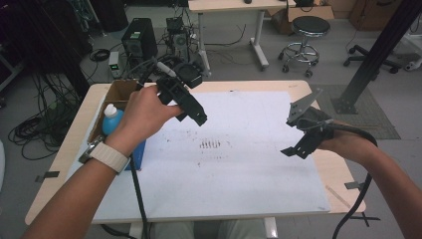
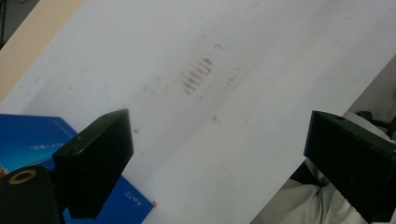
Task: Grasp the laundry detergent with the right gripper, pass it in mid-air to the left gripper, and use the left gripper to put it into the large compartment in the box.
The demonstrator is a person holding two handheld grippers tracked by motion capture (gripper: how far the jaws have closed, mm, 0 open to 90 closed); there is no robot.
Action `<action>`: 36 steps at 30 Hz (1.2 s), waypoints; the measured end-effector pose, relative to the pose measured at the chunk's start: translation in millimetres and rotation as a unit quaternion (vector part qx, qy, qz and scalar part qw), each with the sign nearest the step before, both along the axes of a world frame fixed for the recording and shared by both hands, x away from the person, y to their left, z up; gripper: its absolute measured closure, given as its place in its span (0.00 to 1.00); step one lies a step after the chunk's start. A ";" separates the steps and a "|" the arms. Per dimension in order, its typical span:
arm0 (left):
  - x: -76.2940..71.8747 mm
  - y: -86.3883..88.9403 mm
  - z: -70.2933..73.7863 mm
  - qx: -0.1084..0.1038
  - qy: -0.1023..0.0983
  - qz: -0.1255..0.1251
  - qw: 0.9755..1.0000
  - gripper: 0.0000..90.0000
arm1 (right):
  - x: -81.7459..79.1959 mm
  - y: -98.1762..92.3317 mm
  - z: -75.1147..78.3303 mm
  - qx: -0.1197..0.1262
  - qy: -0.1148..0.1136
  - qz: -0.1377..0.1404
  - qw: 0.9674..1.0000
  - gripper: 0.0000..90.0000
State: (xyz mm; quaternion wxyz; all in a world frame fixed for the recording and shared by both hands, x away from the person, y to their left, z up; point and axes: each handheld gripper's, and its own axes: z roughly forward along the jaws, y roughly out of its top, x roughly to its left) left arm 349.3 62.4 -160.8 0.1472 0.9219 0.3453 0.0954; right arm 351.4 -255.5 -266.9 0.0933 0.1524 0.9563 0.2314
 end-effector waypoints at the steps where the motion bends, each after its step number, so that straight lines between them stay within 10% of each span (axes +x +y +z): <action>1: 0.2 -2.1 -0.5 -0.001 0.001 -0.004 1.000 0.10 | 0.3 0.2 0.0 0.000 0.000 0.000 1.000 0.05; 16: 3.2 -28.9 -18.9 0.015 0.017 -0.074 0.997 0.10 | 8.7 6.3 -1.4 -0.005 0.007 -0.001 1.000 0.05; 36: -14.7 -70.5 -32.7 0.036 0.015 -0.188 0.981 0.10 | 26.2 5.3 1.1 -0.003 0.011 -0.013 1.000 0.05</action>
